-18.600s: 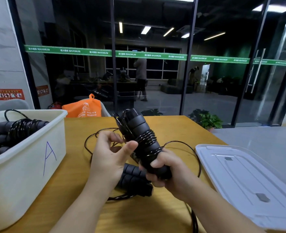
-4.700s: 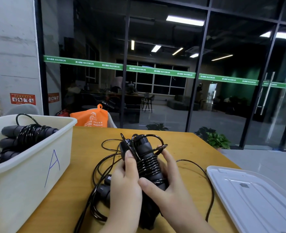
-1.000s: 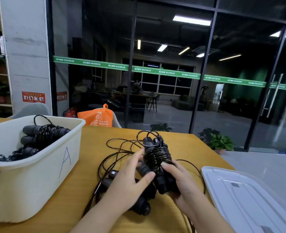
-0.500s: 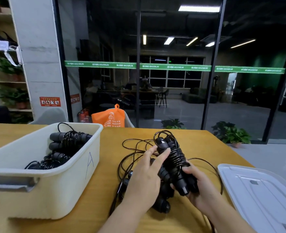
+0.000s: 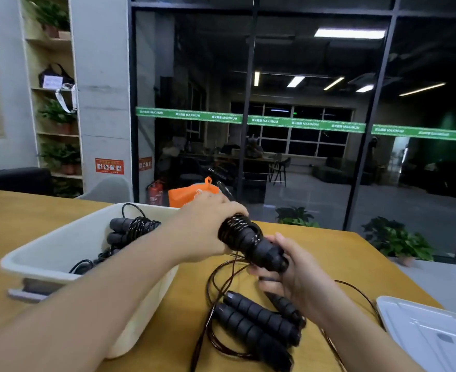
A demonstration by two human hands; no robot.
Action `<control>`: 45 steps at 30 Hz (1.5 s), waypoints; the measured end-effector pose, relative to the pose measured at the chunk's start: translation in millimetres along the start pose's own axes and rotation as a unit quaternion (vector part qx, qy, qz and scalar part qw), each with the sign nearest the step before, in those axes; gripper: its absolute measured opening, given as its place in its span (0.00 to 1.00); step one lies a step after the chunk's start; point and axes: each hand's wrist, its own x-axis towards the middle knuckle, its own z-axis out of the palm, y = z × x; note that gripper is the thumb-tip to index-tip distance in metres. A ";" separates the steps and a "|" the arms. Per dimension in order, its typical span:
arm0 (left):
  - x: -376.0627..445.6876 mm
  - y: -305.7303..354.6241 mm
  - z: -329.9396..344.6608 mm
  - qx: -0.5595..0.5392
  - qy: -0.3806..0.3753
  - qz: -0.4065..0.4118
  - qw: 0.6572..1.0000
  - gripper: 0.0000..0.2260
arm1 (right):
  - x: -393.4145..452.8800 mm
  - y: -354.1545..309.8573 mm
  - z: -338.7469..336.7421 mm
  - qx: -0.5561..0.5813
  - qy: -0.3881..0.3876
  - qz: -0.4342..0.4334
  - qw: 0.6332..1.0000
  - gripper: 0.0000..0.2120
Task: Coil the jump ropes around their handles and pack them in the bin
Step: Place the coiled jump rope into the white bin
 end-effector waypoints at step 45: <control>-5.7 -15.5 10.7 0.116 -0.015 -0.075 0.990 0.13 | 5.6 53.9 -20.0 -0.578 -0.003 -0.061 0.814 0.15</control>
